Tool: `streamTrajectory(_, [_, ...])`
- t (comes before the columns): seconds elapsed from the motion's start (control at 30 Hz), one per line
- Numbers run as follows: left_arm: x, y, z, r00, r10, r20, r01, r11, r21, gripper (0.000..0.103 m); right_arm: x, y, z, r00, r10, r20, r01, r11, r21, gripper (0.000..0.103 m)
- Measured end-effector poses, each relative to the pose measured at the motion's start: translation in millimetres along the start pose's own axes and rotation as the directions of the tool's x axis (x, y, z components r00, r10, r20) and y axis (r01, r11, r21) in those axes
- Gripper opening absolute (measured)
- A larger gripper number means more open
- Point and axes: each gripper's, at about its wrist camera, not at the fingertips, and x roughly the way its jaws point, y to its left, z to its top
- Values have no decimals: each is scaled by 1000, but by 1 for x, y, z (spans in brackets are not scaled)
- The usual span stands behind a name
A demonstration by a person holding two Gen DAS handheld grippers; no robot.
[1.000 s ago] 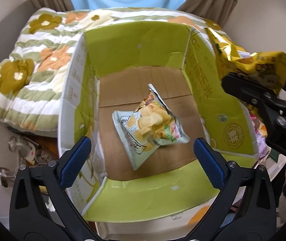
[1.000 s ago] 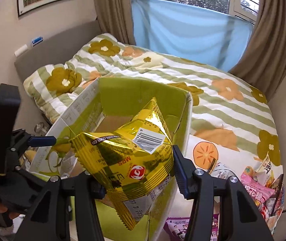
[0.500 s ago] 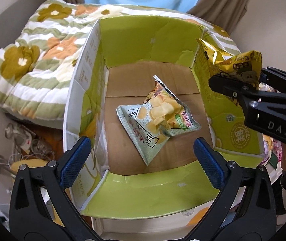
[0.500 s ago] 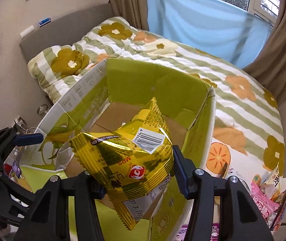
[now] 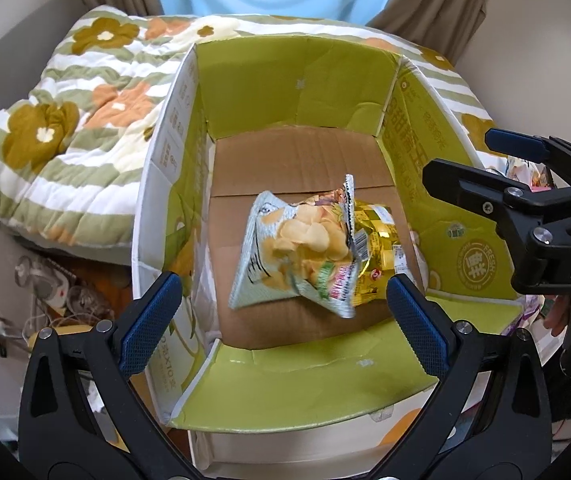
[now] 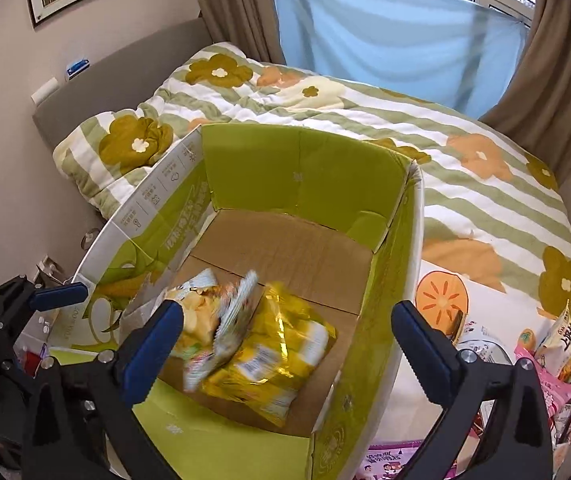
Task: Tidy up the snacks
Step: 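Carry both bags over the cardboard box and release them inside, then grasp the purple snack bag with the left tool while the right tool grasps the cream cake packet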
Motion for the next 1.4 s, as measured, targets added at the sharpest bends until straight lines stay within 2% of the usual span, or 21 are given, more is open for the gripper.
streamTrajectory(0.3, [-17, -8, -3, 1000, -7, 20, 6, 999, 36, 101, -22, -2, -11, 999, -24, 40, 22, 999, 38, 103])
streamTrajectory(0.5, [-42, -22, -3, 999, -6, 51, 2, 998, 62, 101, -58, -4, -21, 994, -55, 95, 48, 996, 72, 103])
streamTrajectory(0.7, [-75, -53, -8, 994, -1, 110, -9, 996, 86, 101, -105, -15, -38, 987, -71, 147, 58, 994, 96, 103])
streamTrajectory(0.9, [-99, -95, -19, 987, -29, 158, 23, 999, 39, 101, -158, -43, -65, 979, -119, 164, 104, 990, 97, 103])
streamTrajectory(1.07, [-111, -151, -32, 981, -58, 188, 50, 998, 44, 101, -204, -86, -98, 970, -156, 186, 136, 984, 118, 103])
streamTrajectory(1.27, [-108, -221, -51, 981, -81, 174, 75, 996, 39, 101, -246, -139, -143, 958, -204, 204, 168, 969, 179, 103])
streamTrajectory(1.4, [-96, -257, -63, 986, -61, 156, 59, 998, 18, 101, -264, -179, -175, 957, -212, 200, 169, 962, 213, 103])
